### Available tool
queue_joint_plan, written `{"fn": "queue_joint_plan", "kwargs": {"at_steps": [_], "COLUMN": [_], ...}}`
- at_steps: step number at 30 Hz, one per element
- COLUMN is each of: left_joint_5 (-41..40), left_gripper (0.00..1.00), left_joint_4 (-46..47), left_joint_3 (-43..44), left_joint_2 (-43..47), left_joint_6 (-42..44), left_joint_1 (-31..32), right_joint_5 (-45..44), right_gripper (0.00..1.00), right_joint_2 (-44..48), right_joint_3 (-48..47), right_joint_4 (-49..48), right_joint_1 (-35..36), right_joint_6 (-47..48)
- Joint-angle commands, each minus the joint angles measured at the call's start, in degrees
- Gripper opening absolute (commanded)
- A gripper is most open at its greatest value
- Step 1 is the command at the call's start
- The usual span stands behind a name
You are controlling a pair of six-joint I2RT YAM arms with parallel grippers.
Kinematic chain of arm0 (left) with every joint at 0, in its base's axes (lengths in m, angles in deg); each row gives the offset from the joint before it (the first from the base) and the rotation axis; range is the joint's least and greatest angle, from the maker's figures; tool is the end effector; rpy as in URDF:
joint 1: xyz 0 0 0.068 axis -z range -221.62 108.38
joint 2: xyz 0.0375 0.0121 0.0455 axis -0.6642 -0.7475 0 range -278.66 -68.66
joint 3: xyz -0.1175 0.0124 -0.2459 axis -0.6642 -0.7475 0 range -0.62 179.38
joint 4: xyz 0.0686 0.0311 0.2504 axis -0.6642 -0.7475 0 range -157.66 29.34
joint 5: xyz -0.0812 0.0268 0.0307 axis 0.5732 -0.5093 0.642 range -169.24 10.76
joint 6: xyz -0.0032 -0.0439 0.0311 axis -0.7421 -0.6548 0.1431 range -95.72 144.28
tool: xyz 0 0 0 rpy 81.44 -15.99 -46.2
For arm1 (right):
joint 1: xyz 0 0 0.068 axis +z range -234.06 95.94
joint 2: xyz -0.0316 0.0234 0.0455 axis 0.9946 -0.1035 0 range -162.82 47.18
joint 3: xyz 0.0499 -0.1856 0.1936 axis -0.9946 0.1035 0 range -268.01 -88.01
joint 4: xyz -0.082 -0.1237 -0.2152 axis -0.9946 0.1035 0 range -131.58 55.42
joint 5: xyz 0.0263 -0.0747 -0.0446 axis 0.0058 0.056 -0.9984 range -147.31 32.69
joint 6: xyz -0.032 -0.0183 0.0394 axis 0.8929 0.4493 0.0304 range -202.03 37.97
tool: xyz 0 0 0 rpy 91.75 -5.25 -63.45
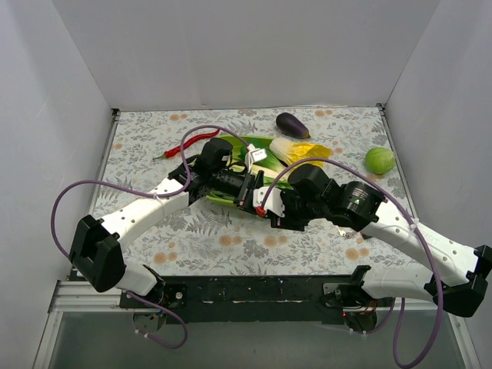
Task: Lock with the key
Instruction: Place the lock at the center of the board.
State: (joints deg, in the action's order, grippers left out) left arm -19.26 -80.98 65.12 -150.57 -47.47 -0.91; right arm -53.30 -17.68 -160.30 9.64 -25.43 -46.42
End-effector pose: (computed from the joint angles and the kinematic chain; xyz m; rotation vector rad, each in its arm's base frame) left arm 0.2139 -0.2246 0.3096 -0.0285 -2.3082 1.6400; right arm 0.1136 0.1908 0.3678 -1.7456 1.5732 0.2805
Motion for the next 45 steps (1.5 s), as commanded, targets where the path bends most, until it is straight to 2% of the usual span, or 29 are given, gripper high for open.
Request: {"fn": "queue_joint_plan", "kwargs": {"at_steps": [1,3,5,6,9,13,15,24,27,28,29,31,35,45], "left_joint_5": [0.31,0.04,-0.83,-1.01,-1.71,-2.94,-3.12,-3.73,-3.91,-3.83,-3.82,-3.91,-3.83,-2.33], "left_gripper": [0.88,0.98,0.98,0.98,0.98,0.98,0.98,0.98,0.98,0.98,0.98,0.98,0.98,0.98], "left_joint_4": [3.43,4.23,4.58,4.67,4.41,4.67,4.93,4.67,4.76,4.5,4.5,3.8,3.27,5.9], "left_joint_3": [-1.04,-2.01,-2.01,-2.01,-2.36,-2.8,-2.54,-0.08,-0.26,-0.34,-0.34,-0.08,-0.61,-3.16], "left_joint_2": [3.95,5.35,5.97,6.32,6.67,6.59,6.24,4.48,4.39,4.3,4.21,4.13,4.48,3.6], "left_joint_6": [0.64,0.47,0.9,1.08,1.26,1.0,0.64,1.7,1.87,2.05,2.05,2.84,3.28,2.75], "left_joint_1": [-3.43,-6.15,-7.3,-8.35,-9.5,-10.3,-10.56,-11.53,-12.14,-12.32,-12.49,-13.2,-14.6,-16.8], "right_joint_5": [-6.38,-8.05,-6.22,-6.3,-6.03,-7.79,-7.09,-7.36,-4.46,-0.1,0.38,-1.27,2.05,-2.08], "right_gripper": [0.01,0.01,0.01,0.01,0.01,0.01,0.01,0.01,0.01,0.01,0.01,0.01,0.01,0.01], "right_joint_2": [4.73,7.98,10.53,11.24,13.88,15.38,14.42,6.86,2.74,0.89,0.53,0.35,1.23,-1.32], "right_joint_3": [2.5,4.08,5.93,6.46,7.78,8.92,9.1,5.41,4.09,5.22,6.45,12.31,21.55,26.05], "right_joint_4": [-2.18,-2.18,-1.22,-1.3,-1.04,0.19,2.03,5.55,8.53,9.94,11.17,11.27,12.24,-0.85], "right_joint_1": [-0.01,-0.88,-4.03,-8.14,-14.66,-19.94,-24.94,-36.91,-39.37,-40.6,-41.74,-42.55,-42.55,-42.55], "right_joint_6": [-7.46,-10.55,-14.42,-15.74,-19.43,-24.44,-26.82,-34.11,-39.38,-42.09,-43.16,-45.71,-50.55,-49.94]}}
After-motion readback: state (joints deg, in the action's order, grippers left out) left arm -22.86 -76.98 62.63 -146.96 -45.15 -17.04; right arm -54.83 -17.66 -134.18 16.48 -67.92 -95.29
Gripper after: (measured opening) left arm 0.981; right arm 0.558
